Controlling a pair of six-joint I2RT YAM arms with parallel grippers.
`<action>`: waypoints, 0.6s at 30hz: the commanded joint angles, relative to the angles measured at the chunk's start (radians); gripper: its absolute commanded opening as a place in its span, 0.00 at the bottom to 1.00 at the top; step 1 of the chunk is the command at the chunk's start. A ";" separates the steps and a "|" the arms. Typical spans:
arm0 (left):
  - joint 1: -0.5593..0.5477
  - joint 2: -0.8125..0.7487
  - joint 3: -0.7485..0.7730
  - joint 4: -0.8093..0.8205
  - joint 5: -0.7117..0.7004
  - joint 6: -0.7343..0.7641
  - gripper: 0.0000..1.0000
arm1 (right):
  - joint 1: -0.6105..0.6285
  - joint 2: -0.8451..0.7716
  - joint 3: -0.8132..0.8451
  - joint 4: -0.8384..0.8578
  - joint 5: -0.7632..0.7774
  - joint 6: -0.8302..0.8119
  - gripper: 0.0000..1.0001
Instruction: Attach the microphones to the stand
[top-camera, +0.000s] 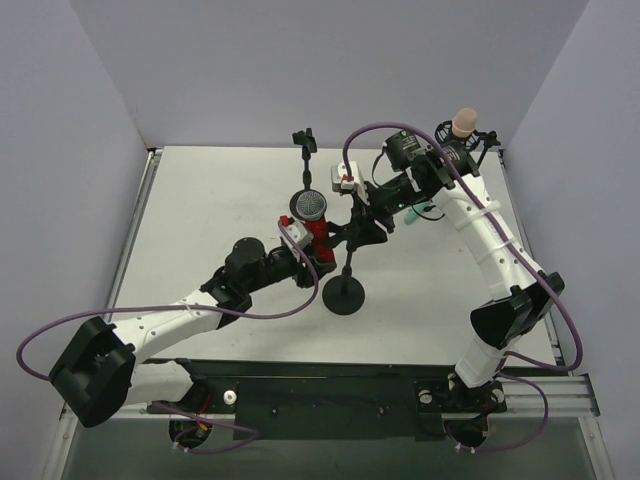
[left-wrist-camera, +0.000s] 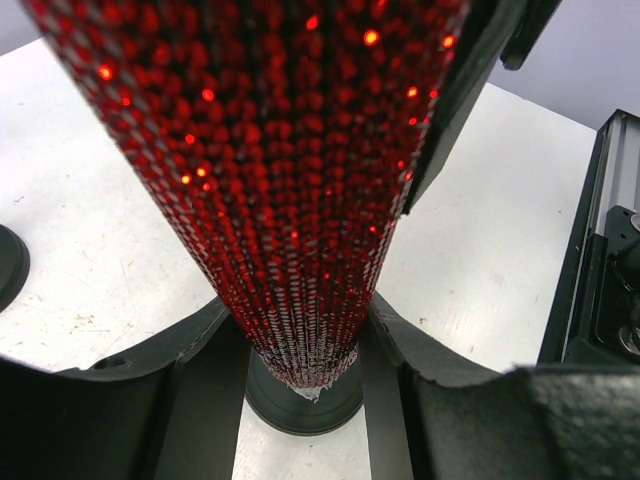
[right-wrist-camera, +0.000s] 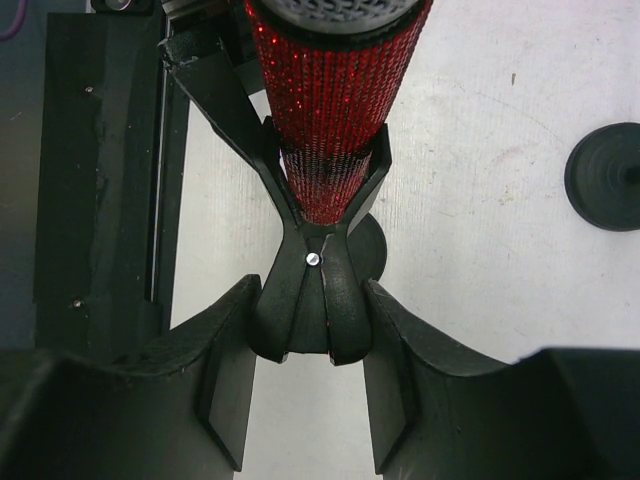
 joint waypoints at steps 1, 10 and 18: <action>0.019 0.017 0.087 0.009 0.133 0.008 0.00 | 0.027 0.051 0.010 -0.129 -0.047 -0.033 0.16; 0.022 0.065 0.152 -0.028 0.181 0.014 0.00 | 0.055 0.060 0.009 -0.125 -0.022 -0.011 0.00; -0.006 0.070 0.184 -0.090 0.136 0.059 0.00 | 0.062 0.057 -0.030 -0.076 -0.021 0.039 0.00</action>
